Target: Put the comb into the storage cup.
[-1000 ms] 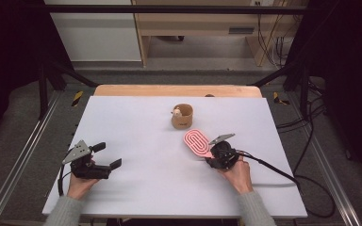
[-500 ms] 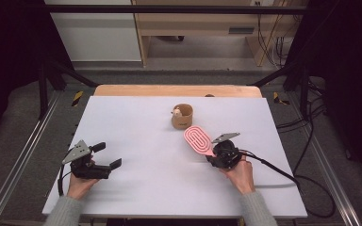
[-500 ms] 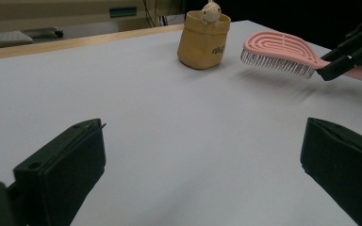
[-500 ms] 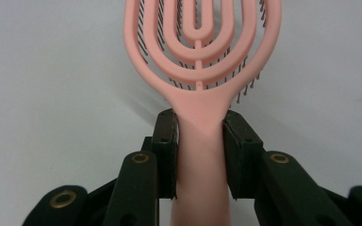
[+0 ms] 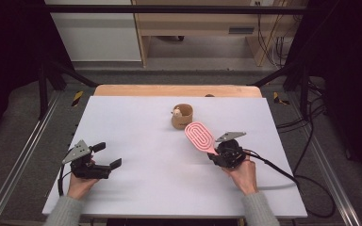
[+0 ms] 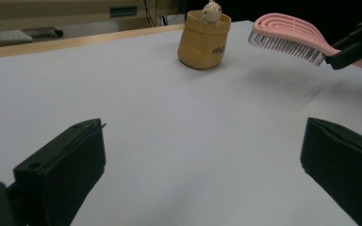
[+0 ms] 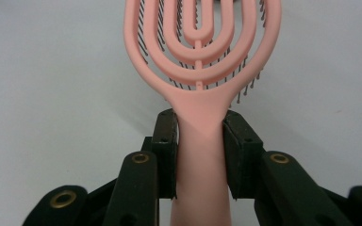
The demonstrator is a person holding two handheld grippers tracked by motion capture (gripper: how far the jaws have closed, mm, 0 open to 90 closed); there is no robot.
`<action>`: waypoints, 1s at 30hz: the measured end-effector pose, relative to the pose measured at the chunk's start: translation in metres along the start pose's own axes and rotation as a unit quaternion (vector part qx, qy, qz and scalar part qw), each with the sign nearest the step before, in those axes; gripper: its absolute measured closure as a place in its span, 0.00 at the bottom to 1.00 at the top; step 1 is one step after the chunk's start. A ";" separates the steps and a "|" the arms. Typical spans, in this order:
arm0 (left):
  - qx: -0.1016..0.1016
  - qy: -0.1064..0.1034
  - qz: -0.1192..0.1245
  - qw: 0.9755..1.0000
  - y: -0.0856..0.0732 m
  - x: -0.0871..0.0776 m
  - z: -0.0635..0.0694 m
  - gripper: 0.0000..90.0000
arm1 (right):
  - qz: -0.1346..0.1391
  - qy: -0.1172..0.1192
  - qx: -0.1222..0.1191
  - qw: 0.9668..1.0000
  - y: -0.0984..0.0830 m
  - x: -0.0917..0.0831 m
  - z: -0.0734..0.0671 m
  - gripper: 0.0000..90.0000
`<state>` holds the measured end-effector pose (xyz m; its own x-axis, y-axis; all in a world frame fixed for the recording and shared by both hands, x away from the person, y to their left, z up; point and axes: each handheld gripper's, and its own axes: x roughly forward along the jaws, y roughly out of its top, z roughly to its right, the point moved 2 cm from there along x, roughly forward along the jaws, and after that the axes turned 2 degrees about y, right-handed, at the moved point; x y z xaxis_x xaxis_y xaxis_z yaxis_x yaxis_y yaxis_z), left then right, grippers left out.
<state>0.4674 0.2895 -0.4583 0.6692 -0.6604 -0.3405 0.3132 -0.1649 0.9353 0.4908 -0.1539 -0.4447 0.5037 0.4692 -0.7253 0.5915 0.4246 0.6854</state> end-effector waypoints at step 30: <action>0.001 -0.006 -0.002 1.000 0.002 0.003 0.005 0.01 | 0.083 0.030 -0.014 0.996 0.007 -0.025 -0.006 0.77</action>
<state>0.4667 0.2832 -0.4569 0.6593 -0.6688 -0.3434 0.3153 -0.1687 0.9339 0.4784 -0.1581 -0.4212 0.5545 0.5791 -0.5977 0.4848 0.3590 0.7975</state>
